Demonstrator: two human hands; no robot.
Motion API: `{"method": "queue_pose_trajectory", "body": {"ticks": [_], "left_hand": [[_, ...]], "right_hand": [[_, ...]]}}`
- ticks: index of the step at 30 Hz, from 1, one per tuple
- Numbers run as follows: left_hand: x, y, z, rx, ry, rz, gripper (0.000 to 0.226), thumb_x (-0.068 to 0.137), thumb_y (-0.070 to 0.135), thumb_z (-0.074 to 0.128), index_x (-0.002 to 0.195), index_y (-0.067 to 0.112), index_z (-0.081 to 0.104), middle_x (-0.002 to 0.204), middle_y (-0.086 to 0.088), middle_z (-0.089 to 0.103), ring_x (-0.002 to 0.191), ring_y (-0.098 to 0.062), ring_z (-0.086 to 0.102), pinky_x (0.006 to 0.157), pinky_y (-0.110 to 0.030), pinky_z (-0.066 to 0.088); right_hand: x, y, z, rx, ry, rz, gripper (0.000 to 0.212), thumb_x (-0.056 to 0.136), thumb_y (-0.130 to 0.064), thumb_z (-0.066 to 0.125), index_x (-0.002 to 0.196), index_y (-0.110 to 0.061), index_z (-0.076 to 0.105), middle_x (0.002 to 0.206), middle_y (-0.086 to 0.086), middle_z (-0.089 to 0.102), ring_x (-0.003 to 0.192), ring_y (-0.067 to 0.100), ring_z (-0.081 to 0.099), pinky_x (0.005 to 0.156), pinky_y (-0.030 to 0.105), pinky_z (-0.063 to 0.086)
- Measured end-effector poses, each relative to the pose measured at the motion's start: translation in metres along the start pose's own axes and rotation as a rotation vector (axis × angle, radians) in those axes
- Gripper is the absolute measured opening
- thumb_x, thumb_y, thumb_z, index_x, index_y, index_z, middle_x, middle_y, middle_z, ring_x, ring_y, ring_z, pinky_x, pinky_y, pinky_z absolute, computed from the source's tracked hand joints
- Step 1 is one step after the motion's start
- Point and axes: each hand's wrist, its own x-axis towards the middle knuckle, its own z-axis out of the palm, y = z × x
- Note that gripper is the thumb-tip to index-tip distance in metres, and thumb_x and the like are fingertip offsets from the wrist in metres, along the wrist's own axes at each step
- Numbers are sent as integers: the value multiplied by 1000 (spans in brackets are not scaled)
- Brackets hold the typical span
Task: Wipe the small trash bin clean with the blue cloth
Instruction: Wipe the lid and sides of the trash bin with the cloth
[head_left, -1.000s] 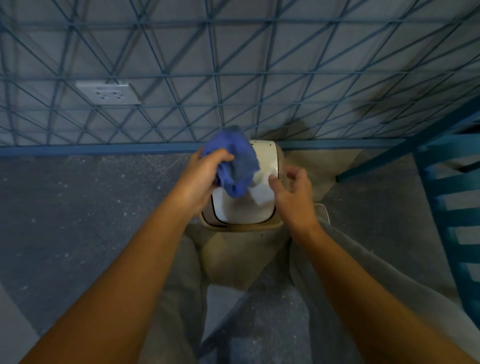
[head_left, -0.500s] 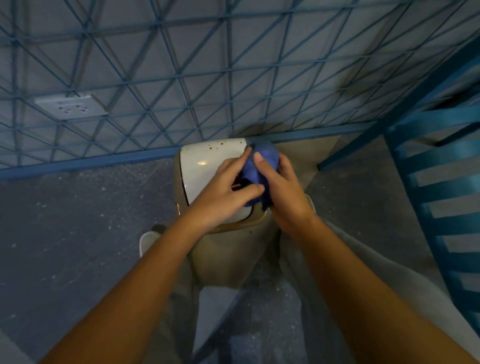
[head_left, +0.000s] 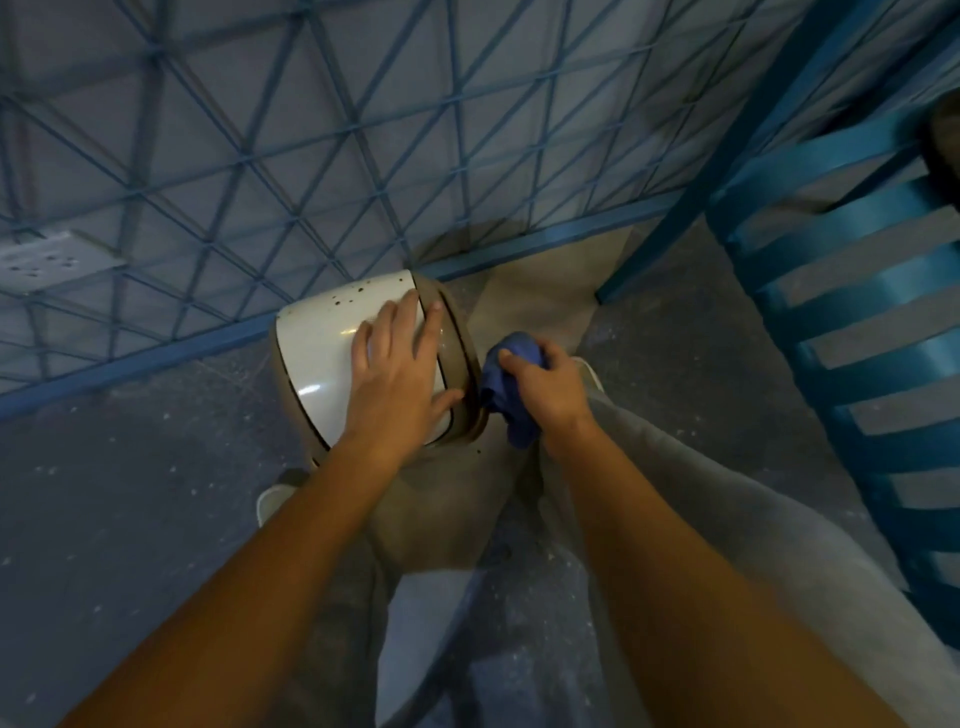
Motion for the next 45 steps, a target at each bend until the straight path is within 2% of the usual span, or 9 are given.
{"method": "queue_pose_trajectory", "body": {"ticks": [4,8,16,22,27,32,34,41,45], "left_hand": [[-4,-10,5,-5,16,-9,92,65,40,77,141,14,33,151,-21,24,139,-46,18,109,-58,11],[-8,-20,4,-102,-50,-25,100,72,40,72,147,19,8,158,-6,-2,145,-31,-7,115,-48,-6],[-10,-25,3,-67,-115,-15,108,77,48,64,144,14,-14,156,-4,-15,143,-29,-16,113,-44,-12],[-9,-29,2,-86,-113,-9,107,77,46,65,144,15,-13,156,-4,-15,143,-29,-16,113,-45,-13],[-9,-30,4,-78,-107,-15,106,78,46,65,145,13,-11,156,-5,-14,143,-31,-15,114,-47,-10],[-9,-29,3,-63,-114,-18,106,78,46,64,145,14,-12,156,-5,-15,143,-31,-15,114,-48,-9],[-9,-29,3,-61,-118,-13,106,78,47,63,145,14,-13,156,-4,-15,143,-31,-16,114,-48,-9],[-9,-29,3,-51,-131,-15,106,78,49,62,145,13,-13,156,-5,-17,143,-31,-17,114,-47,-11],[-9,-28,3,-43,-123,-13,106,78,48,63,145,12,-11,156,-5,-16,143,-32,-16,114,-47,-11]], "right_hand": [[-14,5,12,15,-129,-105,44,88,-17,60,129,-7,48,129,10,55,105,13,48,91,20,37],[-22,13,19,-34,-171,-161,48,88,-14,61,133,-7,46,133,11,54,118,20,50,86,10,32],[-5,16,36,-490,-110,-329,37,86,-16,58,122,-17,58,120,17,54,113,33,51,103,40,39],[20,-2,46,-587,-91,-354,32,88,-15,53,119,-19,59,124,15,48,118,33,43,100,42,39],[31,-14,49,-534,-109,-386,34,89,-20,55,123,-18,57,122,16,55,112,30,52,96,36,40],[15,-19,49,-131,-122,-331,31,92,-22,54,118,-6,58,112,15,64,94,19,56,87,29,44],[16,-27,54,-34,-99,-380,31,91,-22,56,115,-3,59,111,17,64,97,24,58,89,31,45],[35,-17,69,-12,-95,-363,28,91,-24,52,103,-1,62,101,24,64,95,34,61,91,49,48],[48,-9,65,-182,-148,-258,31,94,-28,47,115,-8,59,114,24,59,106,35,56,98,49,44]]}}
